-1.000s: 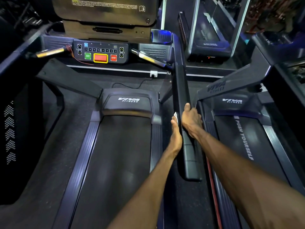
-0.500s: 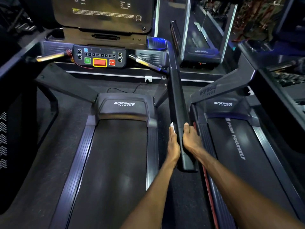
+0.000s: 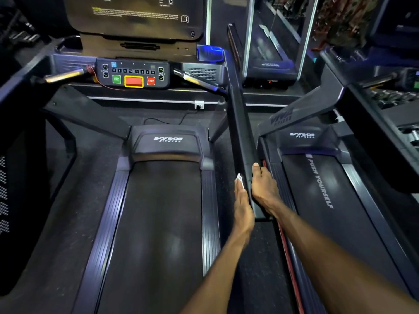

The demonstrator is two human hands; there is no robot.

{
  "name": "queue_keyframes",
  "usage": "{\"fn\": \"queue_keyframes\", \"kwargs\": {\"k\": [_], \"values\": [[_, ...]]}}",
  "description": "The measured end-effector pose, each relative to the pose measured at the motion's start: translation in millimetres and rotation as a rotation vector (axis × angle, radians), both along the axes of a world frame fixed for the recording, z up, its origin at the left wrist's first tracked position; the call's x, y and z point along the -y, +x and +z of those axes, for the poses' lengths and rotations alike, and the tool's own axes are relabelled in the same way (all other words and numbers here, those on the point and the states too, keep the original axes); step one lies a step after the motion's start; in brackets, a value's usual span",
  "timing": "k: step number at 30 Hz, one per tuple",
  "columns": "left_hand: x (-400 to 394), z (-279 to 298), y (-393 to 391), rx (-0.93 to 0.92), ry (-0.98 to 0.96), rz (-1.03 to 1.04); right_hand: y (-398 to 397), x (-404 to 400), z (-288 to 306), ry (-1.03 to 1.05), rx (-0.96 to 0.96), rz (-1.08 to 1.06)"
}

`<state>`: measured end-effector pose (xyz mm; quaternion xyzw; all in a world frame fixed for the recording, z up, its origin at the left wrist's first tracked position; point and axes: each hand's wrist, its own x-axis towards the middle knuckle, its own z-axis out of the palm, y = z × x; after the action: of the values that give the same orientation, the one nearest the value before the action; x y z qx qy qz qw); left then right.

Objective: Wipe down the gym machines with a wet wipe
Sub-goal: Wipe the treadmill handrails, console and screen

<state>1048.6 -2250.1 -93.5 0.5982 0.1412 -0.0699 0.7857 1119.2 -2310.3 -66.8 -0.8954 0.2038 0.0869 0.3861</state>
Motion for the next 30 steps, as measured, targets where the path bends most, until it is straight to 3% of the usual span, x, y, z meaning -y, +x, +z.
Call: {"fn": "queue_keyframes", "kwargs": {"k": [3, 7, 10, 13, 17, 20, 24, 30], "values": [[0.8, 17.5, 2.0, 0.11, -0.006, -0.003, 1.2, 1.2, -1.4, 0.007, 0.011, -0.009], [-3.3, 13.9, 30.8, 0.086, -0.025, 0.017, 0.9, 1.5, -3.3, 0.009, 0.024, -0.014], [-0.4, 4.0, -2.2, 0.01, -0.057, 0.028, 1.3, 1.6, -3.9, 0.022, 0.018, -0.013], [8.7, 2.7, -36.2, 0.056, -0.015, 0.034, 3.9, 2.3, -5.6, 0.031, 0.02, -0.024], [6.2, 13.3, 5.0, 0.107, -0.019, 0.064, 2.2, 2.5, -4.6, 0.018, 0.004, -0.02], [2.9, 3.6, 24.6, -0.043, -0.022, 0.111, 1.9, 3.4, -5.0, 0.018, 0.013, -0.012], [14.2, 3.9, -19.1, -0.172, -0.032, 0.128, 5.8, 3.0, -8.8, 0.019, 0.007, -0.008], [20.0, 11.7, -30.2, 0.014, 0.032, 0.144, 5.1, 3.7, -9.4, 0.012, -0.003, 0.02]]}}
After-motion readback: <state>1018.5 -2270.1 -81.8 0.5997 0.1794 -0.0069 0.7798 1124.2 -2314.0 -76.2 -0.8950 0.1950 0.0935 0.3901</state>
